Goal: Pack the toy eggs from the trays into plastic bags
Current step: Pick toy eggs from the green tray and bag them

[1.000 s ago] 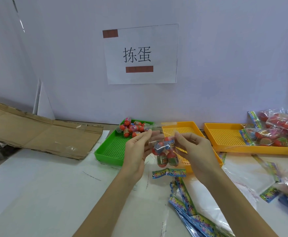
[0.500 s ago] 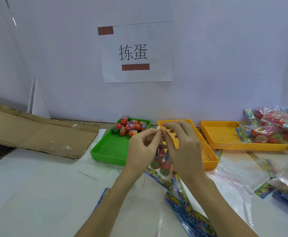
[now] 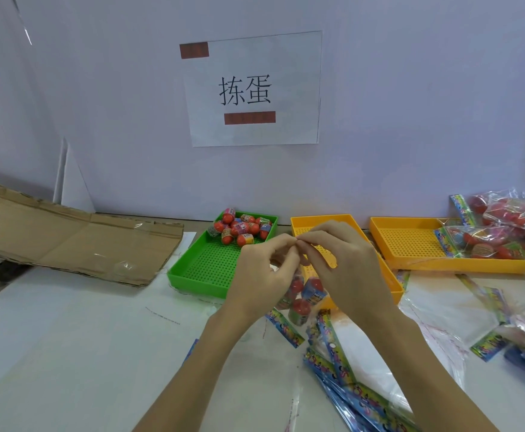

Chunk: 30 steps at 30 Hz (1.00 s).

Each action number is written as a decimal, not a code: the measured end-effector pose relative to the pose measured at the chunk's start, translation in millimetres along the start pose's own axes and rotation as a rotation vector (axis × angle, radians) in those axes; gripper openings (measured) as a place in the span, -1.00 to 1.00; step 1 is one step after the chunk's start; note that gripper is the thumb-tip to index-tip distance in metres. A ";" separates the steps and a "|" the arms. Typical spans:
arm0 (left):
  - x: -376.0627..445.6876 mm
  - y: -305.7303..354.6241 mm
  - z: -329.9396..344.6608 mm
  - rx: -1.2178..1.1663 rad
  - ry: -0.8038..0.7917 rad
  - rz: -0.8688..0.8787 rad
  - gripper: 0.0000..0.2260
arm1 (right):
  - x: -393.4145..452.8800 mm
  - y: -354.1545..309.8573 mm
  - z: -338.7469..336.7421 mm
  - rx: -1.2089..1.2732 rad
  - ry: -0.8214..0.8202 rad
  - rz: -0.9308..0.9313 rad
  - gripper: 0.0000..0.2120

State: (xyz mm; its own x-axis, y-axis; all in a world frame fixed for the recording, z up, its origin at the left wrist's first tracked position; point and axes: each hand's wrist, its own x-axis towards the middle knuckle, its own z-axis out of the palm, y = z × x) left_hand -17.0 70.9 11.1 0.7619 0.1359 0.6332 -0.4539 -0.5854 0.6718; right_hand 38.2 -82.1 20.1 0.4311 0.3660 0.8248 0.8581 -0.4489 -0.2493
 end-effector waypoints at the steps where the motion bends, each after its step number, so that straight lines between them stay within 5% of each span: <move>1: 0.3 -0.2 -0.6 -0.003 0.003 -0.003 -0.83 | 0.1 0.2 -0.1 0.013 -0.006 0.001 -0.90; 8: 0.0 4.0 -0.9 -0.021 0.001 -0.010 -0.81 | 2.7 -2.7 -2.2 0.024 -0.004 0.047 -0.97; 17: 3.7 6.8 -6.7 -0.134 -0.023 -0.192 -0.70 | 2.6 -5.3 -1.1 0.149 0.034 0.266 -0.83; 24: 9.6 -6.5 -21.9 -0.228 0.106 -0.436 -0.75 | 2.9 47.0 -26.0 0.133 0.146 0.546 -0.89; 30: 9.1 -16.6 -24.2 -0.213 0.232 -0.543 -0.77 | -8.8 84.7 -38.7 -0.018 0.019 0.643 -0.91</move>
State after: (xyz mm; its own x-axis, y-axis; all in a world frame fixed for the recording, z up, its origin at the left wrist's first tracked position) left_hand -13.7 101.2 15.0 0.8007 0.5528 0.2310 -0.1308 -0.2150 0.9678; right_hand 96.3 -154.9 11.4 0.8527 0.0045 0.5223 0.4250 -0.5873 -0.6888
